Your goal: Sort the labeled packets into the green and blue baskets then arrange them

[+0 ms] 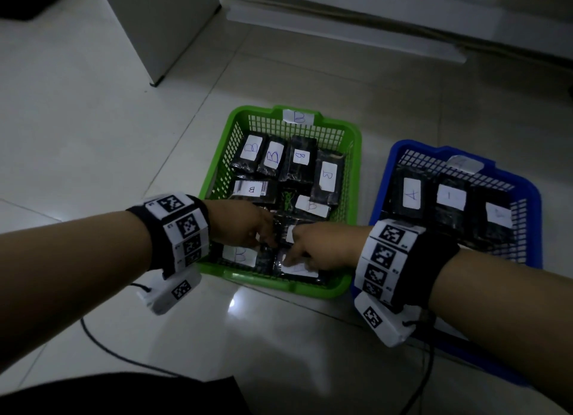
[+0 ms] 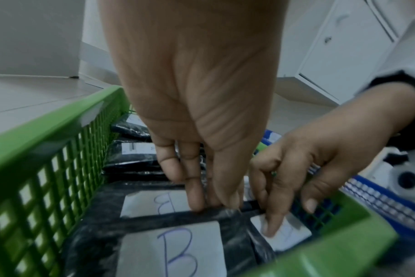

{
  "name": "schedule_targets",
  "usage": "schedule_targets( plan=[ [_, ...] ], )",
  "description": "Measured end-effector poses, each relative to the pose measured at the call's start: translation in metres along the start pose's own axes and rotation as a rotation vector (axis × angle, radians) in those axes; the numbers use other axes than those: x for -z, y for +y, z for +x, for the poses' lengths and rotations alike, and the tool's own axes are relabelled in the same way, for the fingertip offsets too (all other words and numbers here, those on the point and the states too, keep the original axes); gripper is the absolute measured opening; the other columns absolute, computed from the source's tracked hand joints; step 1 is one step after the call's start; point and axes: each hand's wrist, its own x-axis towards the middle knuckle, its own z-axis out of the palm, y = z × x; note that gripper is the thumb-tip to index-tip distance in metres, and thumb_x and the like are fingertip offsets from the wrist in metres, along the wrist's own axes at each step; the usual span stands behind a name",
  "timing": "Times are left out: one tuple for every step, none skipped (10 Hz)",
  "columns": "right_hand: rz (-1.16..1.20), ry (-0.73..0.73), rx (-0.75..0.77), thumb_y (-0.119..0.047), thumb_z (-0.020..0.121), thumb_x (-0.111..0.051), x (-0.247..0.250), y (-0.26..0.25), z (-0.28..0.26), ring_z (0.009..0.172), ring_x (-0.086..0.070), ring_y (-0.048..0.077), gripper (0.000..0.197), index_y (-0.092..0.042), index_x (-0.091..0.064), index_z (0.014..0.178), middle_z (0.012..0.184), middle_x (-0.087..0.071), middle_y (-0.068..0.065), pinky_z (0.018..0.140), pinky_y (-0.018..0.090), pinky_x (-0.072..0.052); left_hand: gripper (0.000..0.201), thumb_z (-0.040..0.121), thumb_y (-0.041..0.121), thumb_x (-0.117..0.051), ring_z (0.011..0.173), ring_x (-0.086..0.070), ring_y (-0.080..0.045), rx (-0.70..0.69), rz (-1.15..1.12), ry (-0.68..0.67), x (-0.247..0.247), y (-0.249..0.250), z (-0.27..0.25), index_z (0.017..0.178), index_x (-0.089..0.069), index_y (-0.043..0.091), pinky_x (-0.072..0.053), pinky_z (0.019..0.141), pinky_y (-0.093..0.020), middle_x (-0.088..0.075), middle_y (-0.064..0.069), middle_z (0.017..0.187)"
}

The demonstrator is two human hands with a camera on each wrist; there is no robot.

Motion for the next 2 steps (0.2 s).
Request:
schedule_targets(
  plan=[
    [-0.041, -0.017, 0.007, -0.014, 0.094, -0.049, -0.001, 0.001, 0.001, 0.111, -0.051, 0.025, 0.043, -0.029, -0.052, 0.135, 0.117, -0.045, 0.004, 0.077, 0.026, -0.037, 0.035, 0.095, 0.023, -0.052, 0.095, -0.045, 0.000, 0.003, 0.018, -0.017, -0.002, 0.001, 0.001, 0.129, -0.056, 0.027, -0.029, 0.080, -0.010, -0.051, 0.004, 0.126],
    [0.130, 0.071, -0.048, -0.014, 0.094, -0.049, 0.015, 0.011, -0.014, 0.110, -0.056, 0.019, 0.038, -0.027, -0.060, 0.127, 0.112, -0.053, -0.005, 0.078, 0.023, -0.038, 0.035, 0.094, 0.025, -0.052, 0.090, -0.043, 0.000, 0.090, -0.001, -0.005, 0.009, -0.001, -0.007, 0.129, -0.056, 0.029, -0.031, 0.080, -0.010, -0.050, 0.005, 0.130]
  ],
)
